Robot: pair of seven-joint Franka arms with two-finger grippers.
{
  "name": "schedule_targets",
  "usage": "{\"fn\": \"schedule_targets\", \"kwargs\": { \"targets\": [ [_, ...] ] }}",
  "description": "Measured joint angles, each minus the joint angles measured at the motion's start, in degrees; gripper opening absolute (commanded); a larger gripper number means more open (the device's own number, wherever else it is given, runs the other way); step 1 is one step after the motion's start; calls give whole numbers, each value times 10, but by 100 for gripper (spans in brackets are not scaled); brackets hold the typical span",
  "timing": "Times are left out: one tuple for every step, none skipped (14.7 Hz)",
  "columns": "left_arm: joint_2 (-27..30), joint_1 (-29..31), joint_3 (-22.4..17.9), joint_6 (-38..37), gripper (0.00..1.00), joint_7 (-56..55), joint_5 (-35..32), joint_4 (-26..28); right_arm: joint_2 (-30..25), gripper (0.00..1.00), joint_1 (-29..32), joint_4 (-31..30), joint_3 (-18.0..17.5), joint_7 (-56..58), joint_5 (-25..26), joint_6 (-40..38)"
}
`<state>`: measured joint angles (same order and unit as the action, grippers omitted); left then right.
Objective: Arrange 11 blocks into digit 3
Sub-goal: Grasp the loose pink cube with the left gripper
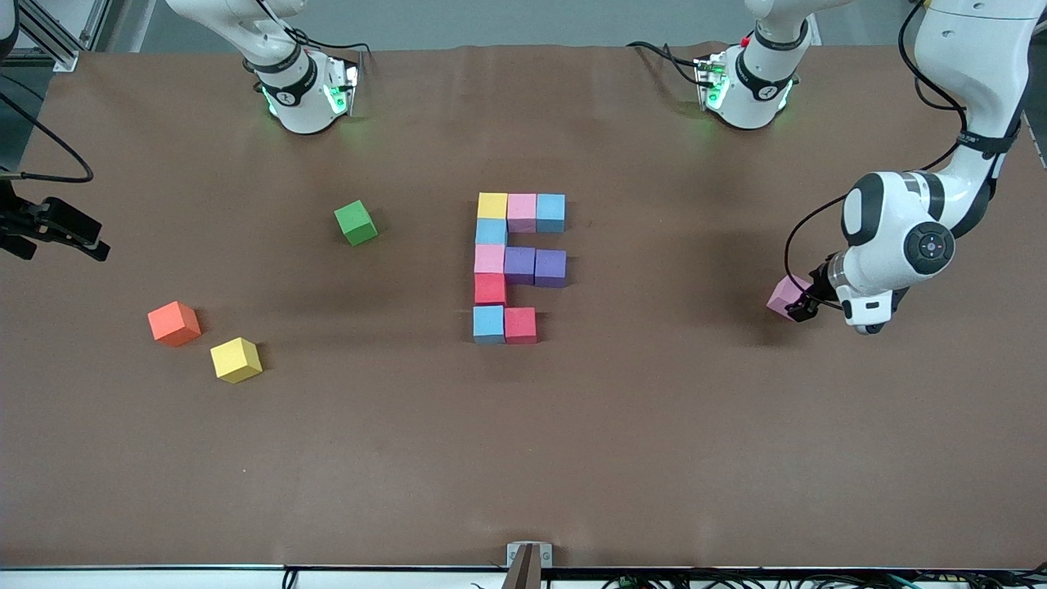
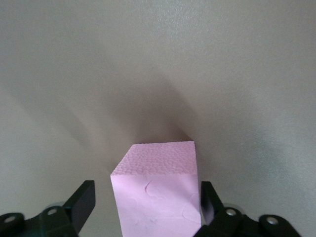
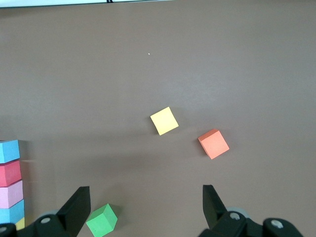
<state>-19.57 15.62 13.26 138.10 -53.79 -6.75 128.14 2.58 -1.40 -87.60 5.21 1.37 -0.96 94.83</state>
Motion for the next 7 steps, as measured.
{"fn": "schedule_targets", "kwargs": {
  "targets": [
    [-2,-2,0,3,37,0,0,0,0,100,0,0,0,0,0,0],
    [-4,-5,-1,7,29,0,0,0,0,100,0,0,0,0,0,0],
    [-3,-8,-2,8,22,0,0,-2,0,100,0,0,0,0,0,0],
    [-3,-14,-2,10,14,-3,0,-6,0,100,0,0,0,0,0,0],
    [-3,-24,-2,11,11,-13,0,-13,0,100,0,0,0,0,0,0],
    [-3,-39,-2,11,11,-25,0,-24,0,100,0,0,0,0,0,0],
    [-3,-56,-2,9,11,-36,0,-37,0,100,0,0,0,0,0,0]
  ]
}}
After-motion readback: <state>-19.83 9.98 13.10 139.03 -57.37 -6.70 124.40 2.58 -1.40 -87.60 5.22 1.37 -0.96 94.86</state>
